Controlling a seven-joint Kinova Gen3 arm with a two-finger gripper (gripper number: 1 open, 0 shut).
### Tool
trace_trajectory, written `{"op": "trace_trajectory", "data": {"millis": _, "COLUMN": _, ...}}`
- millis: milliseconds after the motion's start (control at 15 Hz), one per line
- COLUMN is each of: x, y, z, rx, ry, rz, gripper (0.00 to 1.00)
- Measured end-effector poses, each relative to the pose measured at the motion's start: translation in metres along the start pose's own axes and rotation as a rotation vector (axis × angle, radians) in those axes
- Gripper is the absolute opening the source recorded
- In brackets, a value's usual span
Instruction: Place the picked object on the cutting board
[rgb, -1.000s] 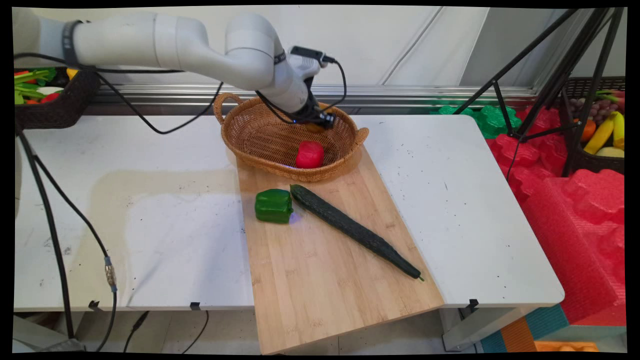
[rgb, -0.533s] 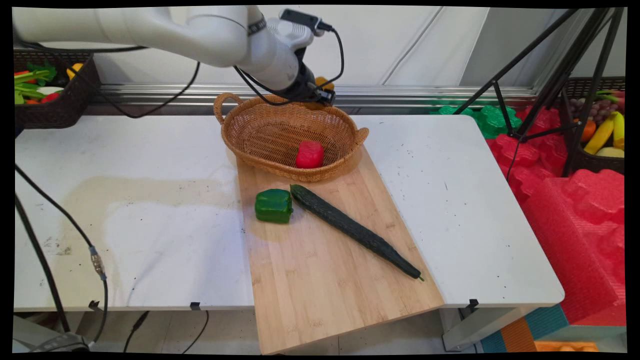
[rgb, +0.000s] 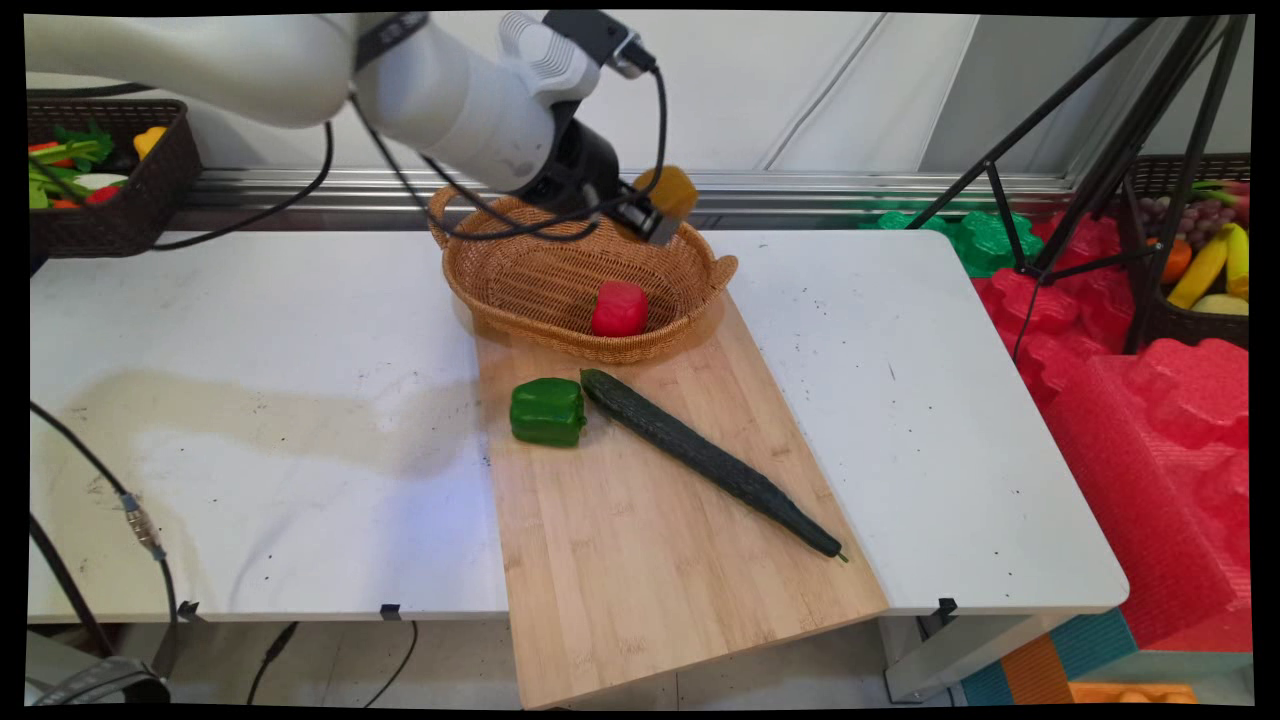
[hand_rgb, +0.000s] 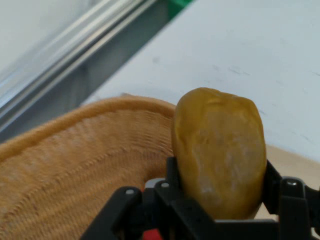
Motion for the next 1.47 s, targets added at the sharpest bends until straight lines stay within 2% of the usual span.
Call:
{"op": "trace_trajectory", "data": {"millis": 267, "x": -0.029, "y": 0.019, "z": -0.027, "rx": -0.114, "ry": -0.037, "rz": 0.089, "gripper": 0.00}}
{"op": "trace_trajectory", "data": {"millis": 533, "x": -0.052, "y": 0.036, "z": -0.042, "rx": -0.202, "ry": -0.076, "rz": 0.157, "gripper": 0.00}}
{"op": "trace_trajectory", "data": {"millis": 733, "x": -0.076, "y": 0.053, "z": -0.048, "rx": -0.266, "ry": -0.130, "rz": 0.227, "gripper": 0.00}}
{"op": "trace_trajectory", "data": {"millis": 1133, "x": -0.109, "y": 0.082, "z": -0.040, "rx": -0.330, "ry": -0.218, "rz": 0.350, "gripper": 0.00}}
{"op": "trace_trajectory", "data": {"millis": 1467, "x": -0.126, "y": 0.106, "z": -0.016, "rx": -0.359, "ry": -0.261, "rz": 0.447, "gripper": 0.00}}
